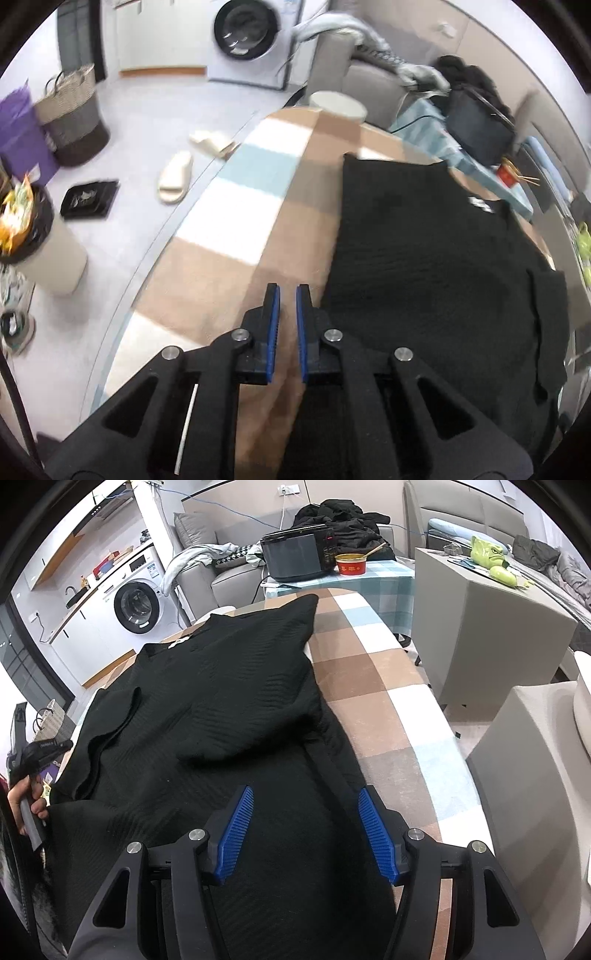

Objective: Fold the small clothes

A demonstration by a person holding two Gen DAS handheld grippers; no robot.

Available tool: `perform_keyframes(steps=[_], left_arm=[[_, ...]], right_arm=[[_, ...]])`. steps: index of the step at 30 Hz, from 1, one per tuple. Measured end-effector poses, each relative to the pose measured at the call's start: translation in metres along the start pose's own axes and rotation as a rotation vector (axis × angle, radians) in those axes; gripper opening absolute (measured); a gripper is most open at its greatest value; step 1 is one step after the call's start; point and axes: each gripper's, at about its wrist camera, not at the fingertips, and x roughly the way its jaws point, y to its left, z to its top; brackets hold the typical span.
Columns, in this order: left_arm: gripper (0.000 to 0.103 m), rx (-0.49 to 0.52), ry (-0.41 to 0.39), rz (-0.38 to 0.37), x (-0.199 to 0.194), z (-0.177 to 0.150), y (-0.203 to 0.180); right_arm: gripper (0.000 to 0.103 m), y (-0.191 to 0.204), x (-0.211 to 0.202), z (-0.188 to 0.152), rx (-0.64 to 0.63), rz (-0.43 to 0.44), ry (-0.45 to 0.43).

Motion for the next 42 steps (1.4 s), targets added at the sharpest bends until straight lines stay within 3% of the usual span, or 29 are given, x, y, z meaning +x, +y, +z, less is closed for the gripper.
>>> perform_keyframes(steps=[2,5,7,9,11,15,17,18,21,32,36,37,39,41,42], left_arm=[[0.018,-0.014,0.036,-0.038,-0.002,-0.003,0.008],[0.037,0.005,0.025,-0.066,-0.017,-0.015,0.011],[0.044,0.022,0.025,-0.078,-0.026,-0.023,0.01],[0.044,0.034,0.029,-0.098,-0.037,-0.032,0.011],[0.044,0.051,0.042,-0.118,-0.047,-0.045,0.01],[0.038,0.064,0.113,-0.144,-0.036,-0.059,0.004],[0.026,0.087,0.086,-0.155,-0.038,-0.062,-0.001],[0.026,0.091,0.1,-0.182,-0.037,-0.063,-0.004],[0.011,0.109,0.098,-0.175,-0.032,-0.059,-0.011],[0.009,0.026,0.08,-0.196,-0.01,-0.034,-0.022],[0.01,0.027,0.07,-0.189,-0.014,-0.033,-0.02],[0.012,0.038,0.071,-0.174,-0.018,-0.034,-0.019],[0.024,0.053,0.063,-0.167,-0.027,-0.037,-0.013],[0.048,0.062,0.048,-0.169,-0.042,-0.043,-0.007],[0.053,0.066,0.033,-0.171,-0.05,-0.046,-0.003]], right_arm=[[0.063,-0.004,-0.001,-0.001,-0.008,-0.011,0.011],[0.063,-0.01,0.0,-0.003,-0.014,-0.018,0.033],[0.063,-0.013,0.003,-0.004,-0.026,-0.02,0.04],[0.062,-0.014,0.007,-0.003,-0.029,-0.019,0.04],[0.053,-0.013,0.013,0.0,-0.033,0.001,0.047],[0.029,-0.004,0.023,0.004,-0.069,0.014,0.047],[0.008,0.003,0.028,0.005,-0.092,0.007,0.059],[0.007,0.005,0.031,0.005,-0.099,-0.002,0.067],[0.005,0.008,0.035,0.007,-0.1,-0.018,0.055],[0.002,0.007,0.051,0.034,-0.033,-0.052,0.055],[0.004,0.006,0.045,0.036,-0.012,-0.045,0.061],[0.009,0.006,0.041,0.034,-0.014,-0.035,0.058],[0.026,0.005,0.027,0.027,-0.01,-0.005,0.057],[0.055,0.004,0.011,0.016,-0.004,0.005,0.039],[0.06,0.004,0.002,0.009,-0.007,0.001,0.032]])
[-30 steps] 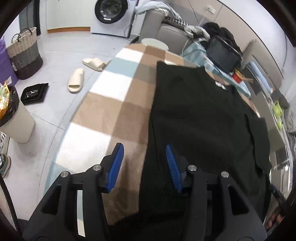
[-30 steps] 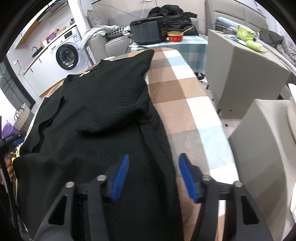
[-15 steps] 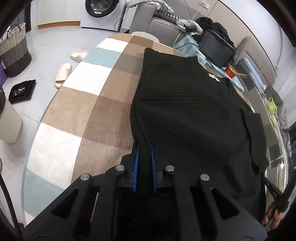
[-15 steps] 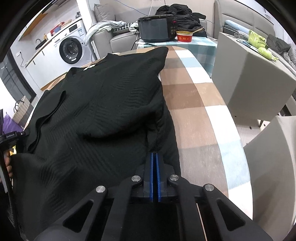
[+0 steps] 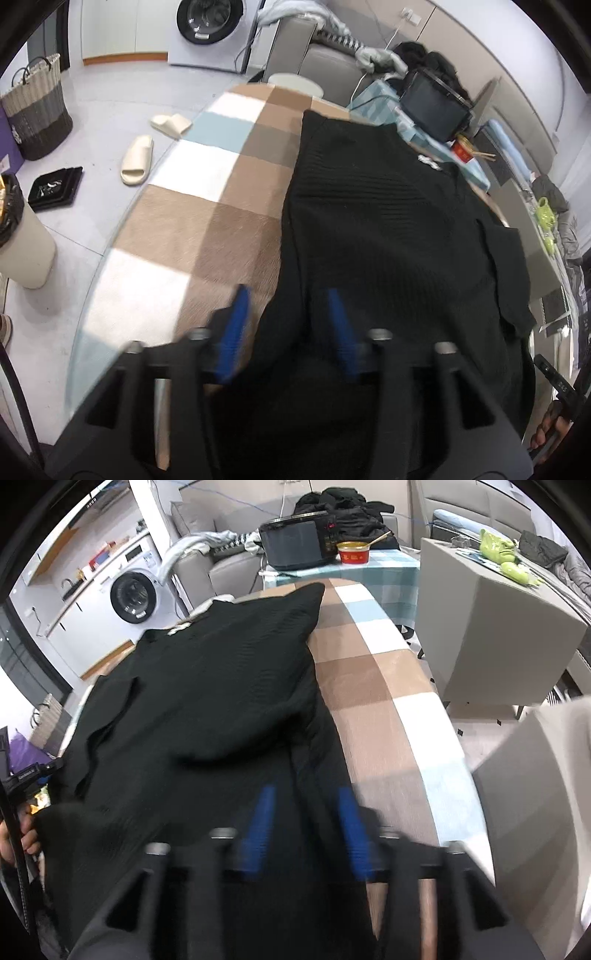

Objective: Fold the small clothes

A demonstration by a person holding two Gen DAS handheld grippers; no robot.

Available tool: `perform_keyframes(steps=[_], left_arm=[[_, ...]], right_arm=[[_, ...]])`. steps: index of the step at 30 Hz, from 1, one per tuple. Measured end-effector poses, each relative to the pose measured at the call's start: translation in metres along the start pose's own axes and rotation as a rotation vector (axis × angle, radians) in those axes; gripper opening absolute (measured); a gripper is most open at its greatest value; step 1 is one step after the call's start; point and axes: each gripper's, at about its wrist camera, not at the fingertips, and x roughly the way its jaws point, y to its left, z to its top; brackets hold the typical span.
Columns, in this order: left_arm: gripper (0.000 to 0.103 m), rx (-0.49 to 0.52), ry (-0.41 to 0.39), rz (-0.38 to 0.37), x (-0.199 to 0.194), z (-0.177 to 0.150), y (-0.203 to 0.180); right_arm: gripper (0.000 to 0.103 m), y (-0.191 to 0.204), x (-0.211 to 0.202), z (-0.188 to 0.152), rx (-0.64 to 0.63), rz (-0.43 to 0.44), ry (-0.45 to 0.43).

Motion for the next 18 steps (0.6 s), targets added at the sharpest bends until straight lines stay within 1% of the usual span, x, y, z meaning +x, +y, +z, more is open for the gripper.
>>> perform_keyframes(steps=[2,3,4,5,6,7,8,9,11,13,18], left_arm=[[0.069,0.022,-0.032,-0.006,-0.018,-0.011,0.003],[0.075,0.034,-0.04,-0.008,-0.025,-0.017,0.004],[0.085,0.048,-0.048,-0.001,-0.034,-0.024,0.006],[0.087,0.065,-0.06,-0.002,-0.041,-0.03,0.006],[0.087,0.081,-0.062,-0.007,-0.046,-0.036,0.007],[0.09,0.099,-0.057,-0.014,-0.052,-0.044,0.008],[0.097,0.109,-0.051,-0.021,-0.056,-0.049,0.008],[0.101,0.115,-0.043,-0.019,-0.059,-0.055,0.009],[0.102,0.141,-0.039,-0.014,-0.068,-0.07,0.011],[0.102,0.165,-0.037,0.017,-0.076,-0.083,0.014],[0.102,0.118,-0.067,0.076,-0.097,-0.113,0.033]], right_arm=[[0.069,-0.001,-0.014,-0.013,-0.016,0.0,-0.006],[0.073,-0.001,-0.022,-0.023,-0.021,-0.005,-0.003],[0.08,-0.001,-0.027,-0.029,-0.024,-0.008,-0.004],[0.084,-0.001,-0.035,-0.039,-0.026,-0.007,-0.009],[0.084,0.0,-0.041,-0.047,-0.029,-0.008,-0.008],[0.084,-0.001,-0.045,-0.053,-0.031,-0.007,-0.005],[0.085,-0.001,-0.05,-0.06,-0.032,-0.006,-0.004],[0.085,-0.001,-0.054,-0.065,-0.038,0.0,-0.004],[0.085,-0.003,-0.057,-0.074,-0.032,0.001,0.008],[0.085,-0.007,-0.056,-0.078,-0.033,0.016,0.024],[0.085,-0.014,-0.052,-0.086,-0.096,0.066,0.064]])
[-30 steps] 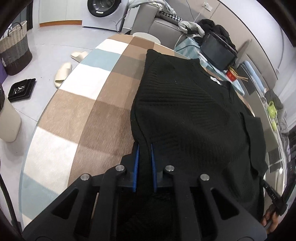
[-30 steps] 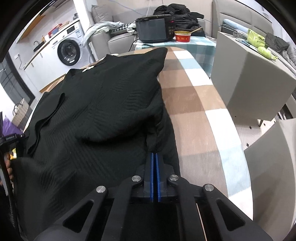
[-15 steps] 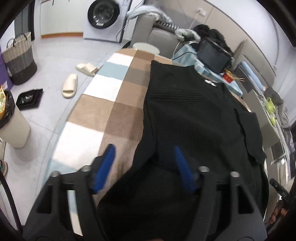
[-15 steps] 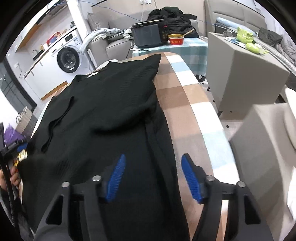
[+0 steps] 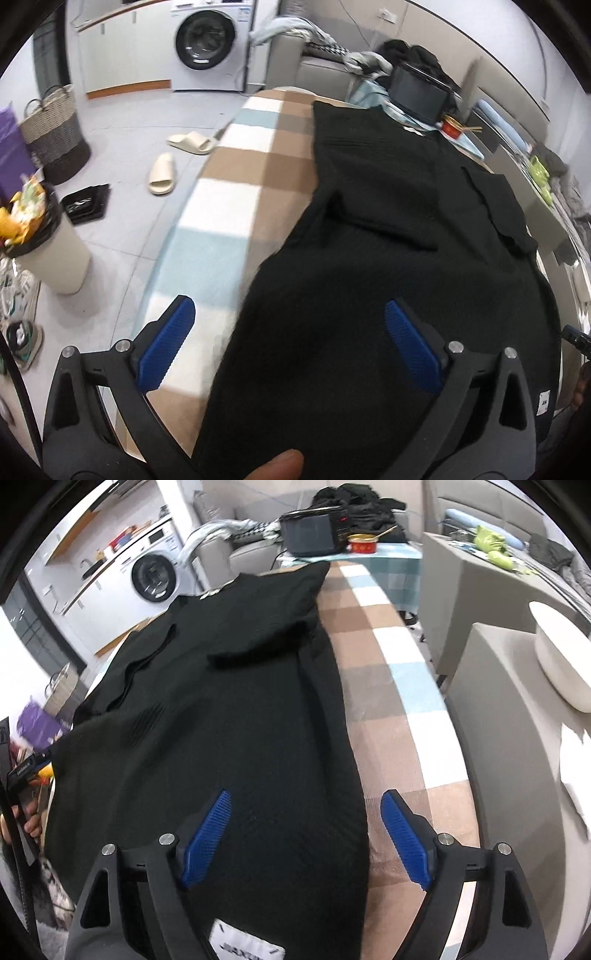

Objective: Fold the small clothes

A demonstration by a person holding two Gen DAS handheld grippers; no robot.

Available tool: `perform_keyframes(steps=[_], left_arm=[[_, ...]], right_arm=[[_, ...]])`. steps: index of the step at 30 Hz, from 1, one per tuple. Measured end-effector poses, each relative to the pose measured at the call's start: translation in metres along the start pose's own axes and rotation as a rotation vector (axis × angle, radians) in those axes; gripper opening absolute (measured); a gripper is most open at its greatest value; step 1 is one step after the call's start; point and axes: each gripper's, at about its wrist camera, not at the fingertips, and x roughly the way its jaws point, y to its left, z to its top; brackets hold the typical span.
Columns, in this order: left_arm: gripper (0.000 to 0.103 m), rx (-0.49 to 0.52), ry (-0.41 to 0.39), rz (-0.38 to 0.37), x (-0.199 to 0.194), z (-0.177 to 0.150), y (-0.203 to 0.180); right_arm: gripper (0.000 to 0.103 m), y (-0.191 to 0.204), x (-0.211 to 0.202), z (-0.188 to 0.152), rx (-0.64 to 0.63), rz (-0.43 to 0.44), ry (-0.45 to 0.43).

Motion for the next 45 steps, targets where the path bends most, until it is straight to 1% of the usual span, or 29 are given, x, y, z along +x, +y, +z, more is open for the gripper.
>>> perform_keyframes(steps=[1,3,6,7,8,10,11,13,14,16,18,19,20,21,22,23,24,25,26,28,30,32,35,36,40,42,45], left_arm=[[0.102,-0.004,-0.015,0.029,-0.006,-0.008,0.004],[0.102,-0.023,-0.019,0.067,-0.014,-0.023,0.011],[0.102,-0.076,0.014,0.088,-0.018,-0.043,0.024],[0.099,-0.089,0.036,0.09,-0.02,-0.052,0.028],[0.091,-0.089,0.044,0.094,-0.02,-0.057,0.03],[0.081,-0.072,0.065,0.106,-0.021,-0.066,0.031],[0.079,-0.052,0.078,0.1,-0.021,-0.07,0.03],[0.077,0.003,0.073,0.115,-0.02,-0.073,0.022],[0.077,0.023,0.074,0.124,-0.019,-0.073,0.019],[0.077,0.048,0.07,0.114,-0.016,-0.071,0.014],[0.076,0.061,0.061,0.105,-0.015,-0.07,0.012],[0.072,0.069,0.058,0.101,-0.013,-0.067,0.009],[0.061,0.079,0.049,0.088,-0.014,-0.068,0.007],[0.055,0.088,0.046,0.08,-0.014,-0.065,0.004],[0.045,0.1,0.049,0.072,-0.015,-0.064,0.001],[0.021,0.101,0.052,0.063,-0.015,-0.062,-0.001],[0.009,0.095,0.054,0.046,-0.015,-0.061,-0.002],[0.005,0.08,0.056,0.03,-0.015,-0.059,-0.001],[0.005,0.07,0.047,0.04,-0.017,-0.059,-0.002],[0.005,0.071,0.036,0.02,-0.021,-0.06,-0.004],[0.005,0.055,0.015,0.01,-0.031,-0.061,-0.004],[0.005,0.039,0.001,-0.019,-0.041,-0.063,-0.005],[0.005,0.034,-0.025,-0.053,-0.059,-0.069,-0.01],[0.005,0.034,-0.032,-0.052,-0.063,-0.071,-0.012],[0.005,0.018,-0.065,-0.085,-0.078,-0.071,-0.013],[0.005,0.01,-0.085,-0.096,-0.085,-0.069,-0.013],[0.005,0.009,-0.12,-0.105,-0.096,-0.062,-0.014]], right_arm=[[0.085,-0.002,0.0,-0.001,-0.009,0.007,0.006],[0.085,-0.009,0.001,-0.005,-0.019,0.038,0.028],[0.084,-0.015,0.0,-0.013,-0.033,0.081,0.044],[0.084,-0.015,0.0,-0.017,-0.044,0.089,0.049],[0.082,-0.016,-0.002,-0.022,-0.056,0.098,0.05],[0.081,-0.017,-0.004,-0.031,-0.058,0.114,0.049],[0.079,-0.019,-0.005,-0.036,-0.051,0.125,0.055],[0.077,-0.02,-0.005,-0.045,-0.05,0.133,0.066],[0.074,-0.02,-0.005,-0.049,-0.051,0.124,0.068],[0.072,-0.019,-0.008,-0.057,-0.066,0.114,0.055],[0.061,-0.012,-0.009,-0.062,-0.102,0.093,0.046],[0.045,-0.008,-0.009,-0.064,-0.122,0.096,0.045],[0.039,-0.002,-0.008,-0.065,-0.161,0.093,0.044],[0.033,0.003,-0.007,-0.066,-0.193,0.086,0.04],[0.017,0.008,-0.005,-0.067,-0.217,0.095,0.048],[0.009,0.011,-0.004,-0.066,-0.222,0.107,0.044],[0.009,0.012,-0.006,-0.064,-0.219,0.125,0.03],[0.007,0.012,-0.009,-0.063,-0.218,0.137,0.008],[0.007,0.01,-0.015,-0.061,-0.208,0.155,-0.028],[0.007,0.002,-0.031,-0.055,-0.169,0.198,-0.097],[0.007,-0.004,-0.042,-0.049,-0.138,0.211,-0.15],[0.006,-0.012,-0.053,-0.043,-0.103,0.223,-0.204],[0.006,-0.02,-0.06,-0.039,-0.07,0.225,-0.247],[0.006,-0.021,-0.058,-0.036,-0.057,0.234,-0.247],[0.006,-0.023,-0.06,-0.035,-0.052,0.263,-0.268],[0.006,-0.025,-0.065,-0.033,-0.045,0.301,-0.304],[0.006,-0.026,-0.077,-0.035,-0.041,0.333,-0.369]])
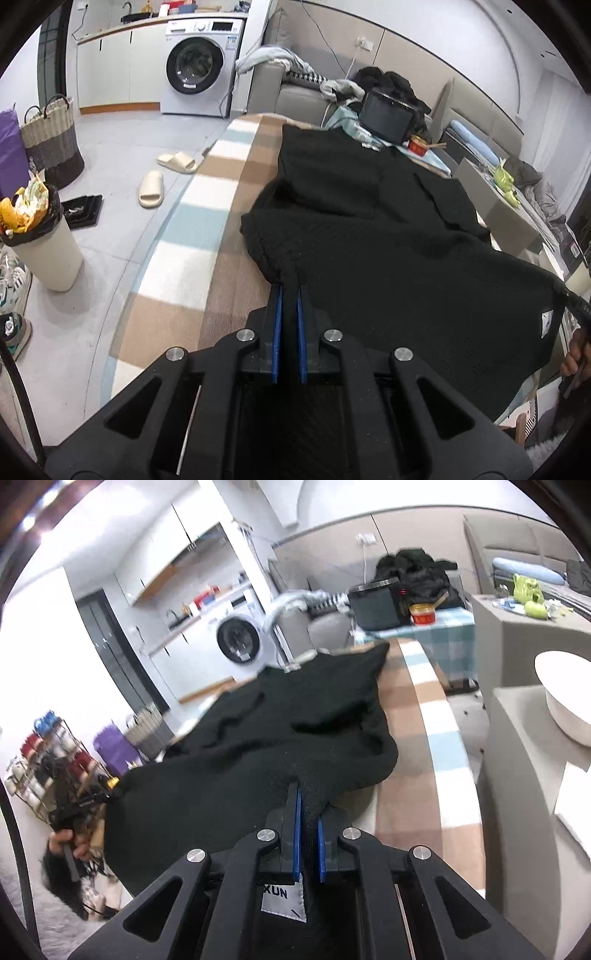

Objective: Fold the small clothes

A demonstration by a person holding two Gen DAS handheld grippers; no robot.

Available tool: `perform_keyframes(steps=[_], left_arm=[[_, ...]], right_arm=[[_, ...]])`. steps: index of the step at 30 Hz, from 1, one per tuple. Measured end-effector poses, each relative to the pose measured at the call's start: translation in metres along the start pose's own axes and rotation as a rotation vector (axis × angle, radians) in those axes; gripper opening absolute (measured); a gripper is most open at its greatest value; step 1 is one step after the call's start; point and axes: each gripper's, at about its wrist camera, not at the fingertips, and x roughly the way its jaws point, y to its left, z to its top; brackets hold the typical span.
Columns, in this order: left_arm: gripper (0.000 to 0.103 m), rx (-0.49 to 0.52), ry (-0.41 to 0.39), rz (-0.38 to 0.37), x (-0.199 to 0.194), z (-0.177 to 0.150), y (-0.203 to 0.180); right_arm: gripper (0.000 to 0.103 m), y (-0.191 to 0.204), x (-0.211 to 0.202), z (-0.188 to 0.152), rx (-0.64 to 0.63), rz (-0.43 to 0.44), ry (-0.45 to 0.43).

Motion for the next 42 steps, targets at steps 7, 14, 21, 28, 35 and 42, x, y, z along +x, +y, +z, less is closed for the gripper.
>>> perform_keyframes(steps=[7,14,21,28,35,42], left_arm=[[0.005,-0.029,-0.077,-0.051,-0.008,0.033,0.0],[0.005,-0.04,-0.075,-0.064,0.022,0.063,0.0],[0.005,-0.057,0.0,-0.022,0.087,0.074,0.013],[0.058,-0.125,0.075,0.042,0.13,0.07,0.03],[0.068,-0.175,0.099,0.052,0.167,0.081,0.043],[0.068,-0.146,0.127,0.084,0.191,0.093,0.025]], right_arm=[[0.006,-0.001,-0.012,0.01,0.038,0.025,-0.092],[0.006,0.0,0.017,0.035,0.06,-0.076,-0.071],[0.007,-0.025,0.081,0.049,0.145,-0.263,0.065],[0.058,-0.039,0.098,0.048,0.094,-0.345,0.143],[0.079,-0.062,0.135,0.049,0.127,-0.304,0.215],[0.079,-0.069,0.17,0.056,0.147,-0.242,0.265]])
